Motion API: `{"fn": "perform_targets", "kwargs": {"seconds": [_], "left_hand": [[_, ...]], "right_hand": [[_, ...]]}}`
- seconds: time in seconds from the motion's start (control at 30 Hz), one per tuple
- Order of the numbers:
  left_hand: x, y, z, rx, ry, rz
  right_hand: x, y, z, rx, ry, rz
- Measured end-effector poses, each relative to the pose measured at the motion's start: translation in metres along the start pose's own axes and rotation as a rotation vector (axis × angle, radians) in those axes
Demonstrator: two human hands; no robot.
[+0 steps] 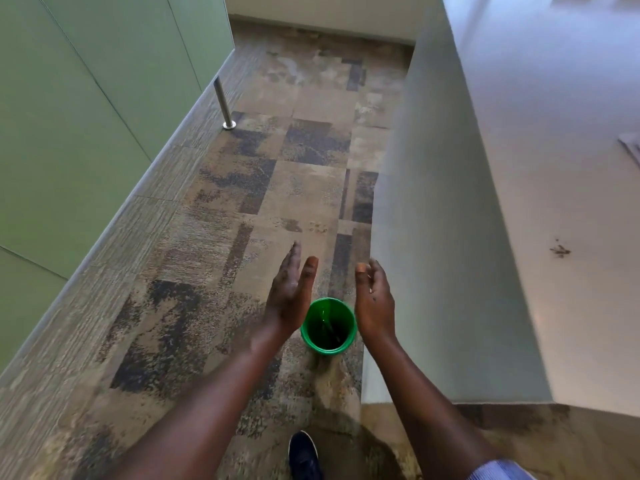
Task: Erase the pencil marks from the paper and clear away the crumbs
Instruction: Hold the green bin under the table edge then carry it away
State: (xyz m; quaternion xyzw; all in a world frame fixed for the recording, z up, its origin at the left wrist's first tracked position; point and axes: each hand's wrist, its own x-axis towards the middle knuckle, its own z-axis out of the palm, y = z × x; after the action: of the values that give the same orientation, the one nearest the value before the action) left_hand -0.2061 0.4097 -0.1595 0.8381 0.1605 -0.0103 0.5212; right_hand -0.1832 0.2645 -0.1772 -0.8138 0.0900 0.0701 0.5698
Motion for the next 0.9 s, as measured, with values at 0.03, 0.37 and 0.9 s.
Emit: {"fn": "perform_targets", "kwargs": {"seconds": [0.03,0.37,0.9], "left_hand": [[0.004,-0.011,0.003,-0.019,-0.005,-0.032],[0.048,-0.172,0.055,-0.063,-0.092,-0.331],[0.123,-0.454,0.192,-0.024,-0.143,-0.578]], "right_hand": [[0.006,0.011,0.002,0.007,0.011,0.031],[0.062,0.153,0.064,-0.048,0.066,0.224],[0.147,0.419,0.153,-0.198,-0.004,0.482]]}}
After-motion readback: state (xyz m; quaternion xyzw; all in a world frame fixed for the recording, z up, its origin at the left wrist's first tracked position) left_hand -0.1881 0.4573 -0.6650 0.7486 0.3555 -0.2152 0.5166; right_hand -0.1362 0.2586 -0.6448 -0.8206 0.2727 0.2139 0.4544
